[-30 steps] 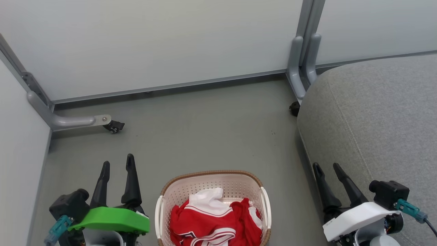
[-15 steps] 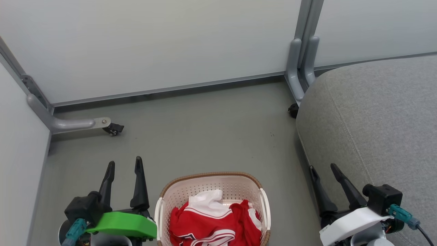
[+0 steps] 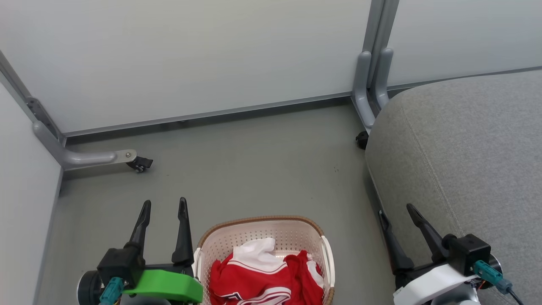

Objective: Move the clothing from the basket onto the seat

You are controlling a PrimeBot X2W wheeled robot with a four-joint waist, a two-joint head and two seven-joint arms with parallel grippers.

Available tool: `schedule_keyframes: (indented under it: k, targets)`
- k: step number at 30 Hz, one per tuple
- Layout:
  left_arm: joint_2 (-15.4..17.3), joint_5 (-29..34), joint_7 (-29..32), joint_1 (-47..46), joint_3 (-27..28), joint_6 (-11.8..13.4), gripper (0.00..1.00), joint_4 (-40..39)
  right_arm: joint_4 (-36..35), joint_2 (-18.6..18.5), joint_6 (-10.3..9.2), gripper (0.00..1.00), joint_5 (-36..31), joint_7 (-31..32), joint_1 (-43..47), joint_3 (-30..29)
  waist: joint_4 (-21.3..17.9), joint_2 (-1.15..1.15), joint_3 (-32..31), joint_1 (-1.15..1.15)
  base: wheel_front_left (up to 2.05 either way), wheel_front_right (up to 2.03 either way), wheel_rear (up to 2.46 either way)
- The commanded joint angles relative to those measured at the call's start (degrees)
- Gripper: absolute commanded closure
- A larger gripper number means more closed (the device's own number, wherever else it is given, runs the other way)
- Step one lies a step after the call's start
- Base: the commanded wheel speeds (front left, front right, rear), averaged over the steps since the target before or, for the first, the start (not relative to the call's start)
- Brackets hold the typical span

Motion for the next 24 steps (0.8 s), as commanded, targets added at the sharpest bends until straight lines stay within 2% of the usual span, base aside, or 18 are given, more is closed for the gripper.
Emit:
schedule_keyframes:
  k: [1,24]
  targets:
    - [0.4,1.0,-0.5,0.5,-0.3,0.0,0.00,-0.5,-0.7,-0.2,0.00,0.00,-1.2,-0.5,0.5,0.0,-0.1,0.00,-0.1,0.00,0.00,0.00,0.00]
    - [0.4,10.9,-2.9,1.7,-2.0,-0.5,0.00,-1.3,-2.9,0.1,0.00,0.00,-9.8,-2.9,1.4,1.1,-0.7,0.00,-0.3,0.00,0.00,0.00,0.00]
